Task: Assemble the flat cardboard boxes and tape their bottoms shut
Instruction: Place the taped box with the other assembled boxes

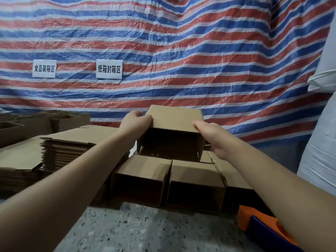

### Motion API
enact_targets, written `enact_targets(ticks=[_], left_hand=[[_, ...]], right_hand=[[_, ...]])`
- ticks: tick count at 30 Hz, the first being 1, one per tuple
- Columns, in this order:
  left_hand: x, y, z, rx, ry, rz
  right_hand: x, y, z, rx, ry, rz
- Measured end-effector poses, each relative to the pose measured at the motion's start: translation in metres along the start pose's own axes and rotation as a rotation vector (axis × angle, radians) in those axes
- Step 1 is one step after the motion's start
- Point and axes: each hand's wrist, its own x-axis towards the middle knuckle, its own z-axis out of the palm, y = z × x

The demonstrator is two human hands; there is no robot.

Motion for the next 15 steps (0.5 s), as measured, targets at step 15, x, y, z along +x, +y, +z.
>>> enact_targets(ticks=[15], left_hand=[[0.285, -0.061, 0.1, -0.027, 0.104, -0.215]], right_hand=[[0.301, 0.003, 0.059, 0.079, 0.02, 0.021]])
